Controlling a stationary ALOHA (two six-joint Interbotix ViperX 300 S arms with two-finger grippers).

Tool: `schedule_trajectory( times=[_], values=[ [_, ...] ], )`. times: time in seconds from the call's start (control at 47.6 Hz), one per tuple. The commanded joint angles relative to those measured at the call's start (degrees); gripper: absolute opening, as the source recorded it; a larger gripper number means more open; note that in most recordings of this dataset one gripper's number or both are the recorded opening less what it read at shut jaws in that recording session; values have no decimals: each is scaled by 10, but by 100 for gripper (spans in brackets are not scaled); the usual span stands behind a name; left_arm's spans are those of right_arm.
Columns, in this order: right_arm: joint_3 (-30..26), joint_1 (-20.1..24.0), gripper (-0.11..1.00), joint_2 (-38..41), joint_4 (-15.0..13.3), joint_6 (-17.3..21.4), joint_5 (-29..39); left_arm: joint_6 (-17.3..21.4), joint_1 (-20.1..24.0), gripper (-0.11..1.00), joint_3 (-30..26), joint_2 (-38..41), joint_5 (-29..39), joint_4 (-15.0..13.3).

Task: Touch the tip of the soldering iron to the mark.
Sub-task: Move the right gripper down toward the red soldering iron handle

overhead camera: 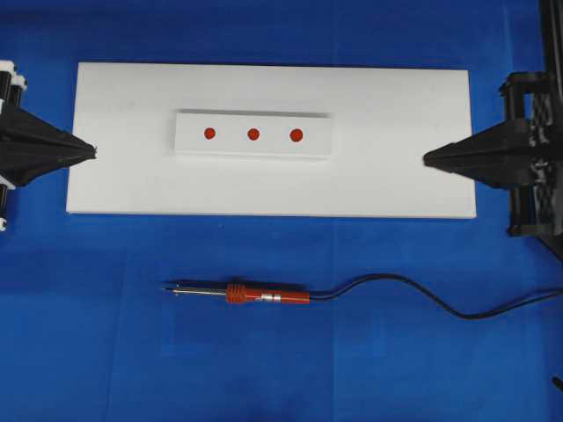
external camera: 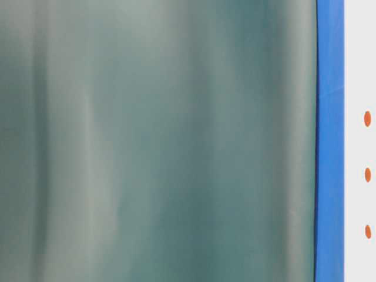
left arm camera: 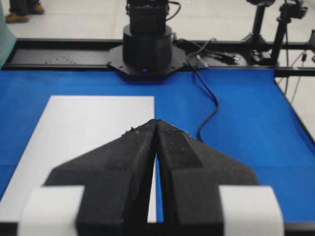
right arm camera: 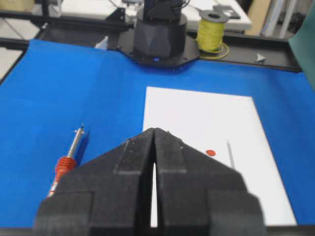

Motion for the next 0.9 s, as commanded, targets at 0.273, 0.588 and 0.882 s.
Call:
schedule_trajectory(
  times=[0.273, 0.588, 0.882],
  values=[
    [-78, 39, 56, 149, 3, 36, -48, 1, 5, 0, -4, 2, -7, 0],
    [-152, 70, 88, 311, 33, 62, -77, 1, 5, 0, 0, 2, -10, 0],
    [-200, 107, 89, 451, 125, 62, -130, 1, 5, 0, 10, 1, -11, 0]
  ],
)
